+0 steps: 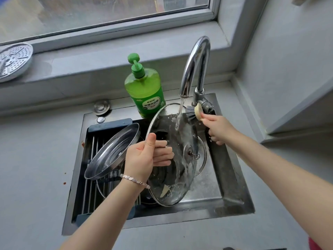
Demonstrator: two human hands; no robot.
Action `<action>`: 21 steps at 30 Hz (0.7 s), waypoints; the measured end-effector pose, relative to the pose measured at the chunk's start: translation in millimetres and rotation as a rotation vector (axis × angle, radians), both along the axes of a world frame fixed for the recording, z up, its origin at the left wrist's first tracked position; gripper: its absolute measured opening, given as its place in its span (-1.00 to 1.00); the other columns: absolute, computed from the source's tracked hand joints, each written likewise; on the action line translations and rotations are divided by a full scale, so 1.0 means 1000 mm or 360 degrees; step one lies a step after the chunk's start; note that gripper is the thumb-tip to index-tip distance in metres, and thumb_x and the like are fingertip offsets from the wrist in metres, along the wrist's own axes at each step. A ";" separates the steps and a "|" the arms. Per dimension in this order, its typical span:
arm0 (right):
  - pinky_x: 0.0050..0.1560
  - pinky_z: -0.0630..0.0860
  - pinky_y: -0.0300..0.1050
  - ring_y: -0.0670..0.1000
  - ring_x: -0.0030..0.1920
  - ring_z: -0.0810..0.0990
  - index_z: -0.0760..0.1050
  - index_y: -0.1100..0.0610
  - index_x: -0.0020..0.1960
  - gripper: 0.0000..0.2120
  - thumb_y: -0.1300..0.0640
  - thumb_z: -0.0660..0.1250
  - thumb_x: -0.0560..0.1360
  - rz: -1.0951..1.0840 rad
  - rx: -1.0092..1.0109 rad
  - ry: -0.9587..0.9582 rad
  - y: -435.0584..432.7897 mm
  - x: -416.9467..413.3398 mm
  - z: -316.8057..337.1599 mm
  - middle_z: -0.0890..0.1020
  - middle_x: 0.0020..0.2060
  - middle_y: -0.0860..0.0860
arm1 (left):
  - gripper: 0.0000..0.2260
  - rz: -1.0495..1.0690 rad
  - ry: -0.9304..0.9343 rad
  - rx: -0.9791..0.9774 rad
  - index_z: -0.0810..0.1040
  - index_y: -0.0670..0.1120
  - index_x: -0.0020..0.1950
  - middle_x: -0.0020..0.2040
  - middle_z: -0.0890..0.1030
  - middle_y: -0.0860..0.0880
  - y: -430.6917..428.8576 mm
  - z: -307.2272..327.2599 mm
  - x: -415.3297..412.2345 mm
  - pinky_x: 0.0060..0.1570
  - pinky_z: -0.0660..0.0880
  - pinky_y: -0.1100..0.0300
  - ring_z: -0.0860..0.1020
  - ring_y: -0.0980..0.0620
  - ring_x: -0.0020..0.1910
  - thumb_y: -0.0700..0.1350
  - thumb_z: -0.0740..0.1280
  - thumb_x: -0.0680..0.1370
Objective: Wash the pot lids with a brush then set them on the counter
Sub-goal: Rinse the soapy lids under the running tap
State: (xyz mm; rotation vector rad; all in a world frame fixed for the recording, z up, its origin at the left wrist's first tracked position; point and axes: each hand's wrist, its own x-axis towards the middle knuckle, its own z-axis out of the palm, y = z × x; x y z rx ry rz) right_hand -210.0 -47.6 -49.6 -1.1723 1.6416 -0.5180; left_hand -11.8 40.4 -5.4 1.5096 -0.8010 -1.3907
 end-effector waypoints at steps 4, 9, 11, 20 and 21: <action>-0.56 0.22 -0.33 -0.19 -0.59 0.25 0.31 -0.08 0.41 -0.62 0.12 0.12 0.61 0.0219 -0.0341 -0.0123 0.027 0.029 0.019 0.58 -0.39 -0.10 | -0.55 0.0109 -0.0015 -0.0013 0.57 -0.29 -0.14 -0.33 0.66 -0.23 -0.007 0.002 -0.002 -0.37 0.62 0.04 0.66 -0.13 -0.36 0.12 0.22 0.41; -0.47 0.21 -0.29 -0.08 -0.55 0.29 0.26 -0.30 0.33 -0.58 0.13 0.15 0.60 0.0827 -0.0536 -0.0080 0.120 0.051 0.033 0.56 -0.42 0.06 | -0.62 0.0360 -0.0128 0.0009 0.61 -0.20 -0.20 -0.43 0.65 -0.07 -0.020 -0.003 0.008 -0.36 0.60 0.16 0.63 0.02 -0.45 0.04 0.17 0.59; -0.48 0.20 -0.32 -0.08 -0.56 0.32 0.27 -0.30 0.33 -0.59 0.12 0.17 0.59 0.0854 -0.0560 0.0033 0.116 0.044 0.030 0.47 -0.50 -0.04 | -0.59 0.0389 -0.0090 0.0031 0.59 -0.21 -0.21 -0.41 0.65 -0.10 -0.021 -0.002 0.011 -0.34 0.61 0.09 0.63 -0.04 -0.42 0.06 0.17 0.59; -0.49 0.21 -0.27 -0.09 -0.56 0.27 0.22 -0.40 0.26 -0.59 0.06 0.14 0.57 0.0823 -0.0645 -0.0166 0.114 0.054 0.025 0.53 -0.47 -0.04 | -0.60 0.0611 0.0017 0.0046 0.55 -0.20 -0.24 -0.48 0.63 -0.05 -0.019 0.003 0.009 -0.48 0.56 0.17 0.59 0.05 -0.52 0.05 0.16 0.60; -0.49 0.20 -0.30 -0.07 -0.56 0.27 0.21 -0.45 0.24 -0.61 0.01 0.11 0.55 0.0899 -0.0684 -0.0100 0.128 0.053 0.023 0.49 -0.52 -0.09 | -0.60 0.0648 0.0095 0.0055 0.55 -0.21 -0.22 -0.45 0.64 -0.09 -0.018 0.003 0.011 -0.45 0.58 0.15 0.61 0.02 -0.50 0.05 0.16 0.61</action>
